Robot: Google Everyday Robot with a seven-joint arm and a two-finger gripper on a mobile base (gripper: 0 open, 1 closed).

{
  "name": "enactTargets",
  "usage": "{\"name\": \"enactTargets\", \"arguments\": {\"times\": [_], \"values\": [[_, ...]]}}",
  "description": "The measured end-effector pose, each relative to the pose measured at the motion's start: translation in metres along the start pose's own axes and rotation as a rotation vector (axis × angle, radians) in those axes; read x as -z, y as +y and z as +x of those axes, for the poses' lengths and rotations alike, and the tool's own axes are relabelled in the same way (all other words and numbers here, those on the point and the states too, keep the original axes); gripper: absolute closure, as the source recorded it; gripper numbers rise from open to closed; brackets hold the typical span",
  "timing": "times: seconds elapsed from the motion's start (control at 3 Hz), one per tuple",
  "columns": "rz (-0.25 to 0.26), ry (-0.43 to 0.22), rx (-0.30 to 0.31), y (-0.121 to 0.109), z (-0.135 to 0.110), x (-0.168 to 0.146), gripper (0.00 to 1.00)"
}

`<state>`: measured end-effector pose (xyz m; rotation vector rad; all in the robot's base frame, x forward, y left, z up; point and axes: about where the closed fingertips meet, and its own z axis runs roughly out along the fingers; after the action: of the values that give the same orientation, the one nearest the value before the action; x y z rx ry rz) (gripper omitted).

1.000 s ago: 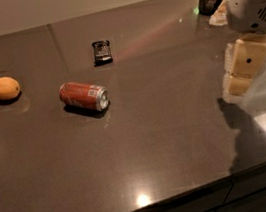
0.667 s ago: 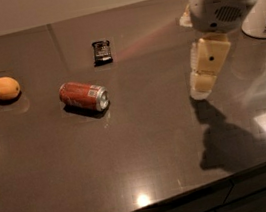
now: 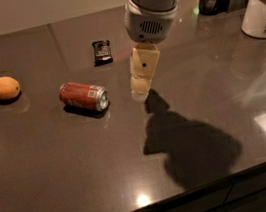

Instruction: Place coke can upright

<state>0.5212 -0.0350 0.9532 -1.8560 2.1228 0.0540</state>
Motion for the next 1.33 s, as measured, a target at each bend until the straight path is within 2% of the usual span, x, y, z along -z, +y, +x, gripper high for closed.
{"name": "enactTargets", "arguments": {"times": [0.67, 1.33], "values": [[-0.056, -0.020, 0.022, -0.002, -0.075, -0.045, 0.00], [-0.080, 0.016, 0.013, 0.001, -0.123, -0.078, 0.00]]}}
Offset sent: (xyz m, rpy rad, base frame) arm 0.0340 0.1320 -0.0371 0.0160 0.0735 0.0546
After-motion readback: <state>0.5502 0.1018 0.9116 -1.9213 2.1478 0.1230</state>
